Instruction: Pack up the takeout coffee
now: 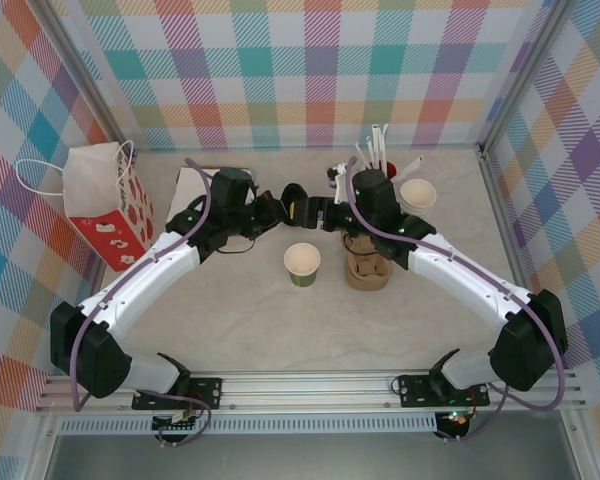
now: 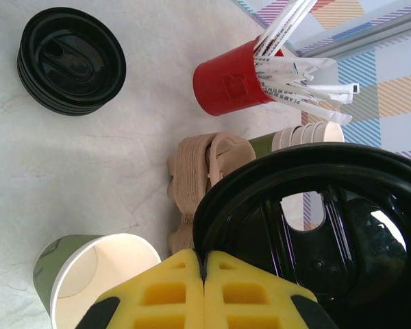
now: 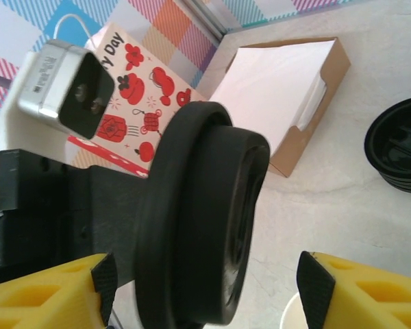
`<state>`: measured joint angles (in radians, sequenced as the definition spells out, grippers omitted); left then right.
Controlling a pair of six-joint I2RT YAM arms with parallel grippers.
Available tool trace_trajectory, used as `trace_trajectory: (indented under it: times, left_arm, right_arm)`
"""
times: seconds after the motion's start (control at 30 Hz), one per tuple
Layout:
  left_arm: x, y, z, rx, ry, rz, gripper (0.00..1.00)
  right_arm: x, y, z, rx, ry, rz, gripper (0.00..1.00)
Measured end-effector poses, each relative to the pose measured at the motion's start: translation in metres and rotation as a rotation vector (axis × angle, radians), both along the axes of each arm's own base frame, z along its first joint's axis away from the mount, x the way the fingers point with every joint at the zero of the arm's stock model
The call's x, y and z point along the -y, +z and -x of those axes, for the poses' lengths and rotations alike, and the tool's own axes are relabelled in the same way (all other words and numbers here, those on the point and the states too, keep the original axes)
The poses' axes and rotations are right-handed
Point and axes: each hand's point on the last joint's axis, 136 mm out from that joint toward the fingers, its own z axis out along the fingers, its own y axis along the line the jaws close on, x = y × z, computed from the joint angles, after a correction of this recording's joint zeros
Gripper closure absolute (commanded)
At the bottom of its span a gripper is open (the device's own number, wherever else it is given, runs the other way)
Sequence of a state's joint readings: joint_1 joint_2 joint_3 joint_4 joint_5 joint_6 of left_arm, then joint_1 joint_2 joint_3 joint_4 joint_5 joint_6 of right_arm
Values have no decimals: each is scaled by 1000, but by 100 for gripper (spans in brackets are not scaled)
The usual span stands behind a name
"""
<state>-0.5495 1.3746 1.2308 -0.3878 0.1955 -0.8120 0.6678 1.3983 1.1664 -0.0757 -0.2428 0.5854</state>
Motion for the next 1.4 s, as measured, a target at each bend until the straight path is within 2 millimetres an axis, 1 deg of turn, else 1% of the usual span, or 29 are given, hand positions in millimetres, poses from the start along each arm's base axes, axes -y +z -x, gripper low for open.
trace_trajectory:
  times: [0.23, 0.4, 0.47, 0.53, 0.6, 0.67, 0.73, 0.83, 0.9, 0.97, 1.03, 1.17, 1.23, 1.3, 1.4]
  left_arm:
    - [4, 0, 3, -6, -4, 4, 95]
    - [9, -4, 5, -14, -16, 0, 92]
    - [11, -7, 5, -21, -21, -3, 87]
    - [12, -10, 5, -30, -23, -7, 78]
    - [13, -12, 6, -31, -32, -11, 69]
    - [14, -13, 6, -31, -37, -16, 64]
    - [14, -13, 8, -29, -47, -28, 56]
    - [12, -14, 10, -34, -52, -50, 48]
    - [10, -13, 11, -35, -55, -62, 44]
    - [7, -10, 15, -37, -56, -72, 40]
    - [3, -5, 20, -40, -51, -73, 33]
    - [-2, 18, 26, -56, 13, 10, 28]
    - [-3, 29, 26, -90, 71, 79, 28]
    - [-1, 34, 25, -139, 125, 149, 28]
    - [3, 33, 27, -234, 184, 242, 28]
  right_arm:
    - [1, -4, -1, 7, -2, 23, 56]
    - [1, -6, 0, 12, 2, 41, 65]
    - [1, -8, 1, 15, 2, 55, 67]
    - [4, -12, 0, 12, -9, 78, 70]
    - [6, -17, 0, 12, -16, 104, 72]
    - [9, -21, 0, 14, -22, 134, 73]
    - [13, -27, 0, 15, -34, 178, 74]
    - [23, -36, 0, 20, -53, 243, 75]
    - [30, -40, 0, 30, -66, 289, 76]
    - [38, -41, 1, 49, -81, 331, 77]
    - [46, -41, 0, 77, -97, 376, 77]
    - [56, -31, 1, 169, -125, 445, 77]
    - [59, -26, 5, 238, -128, 484, 78]
    - [59, -25, 11, 301, -120, 527, 78]
    - [53, -25, 19, 407, -94, 596, 78]
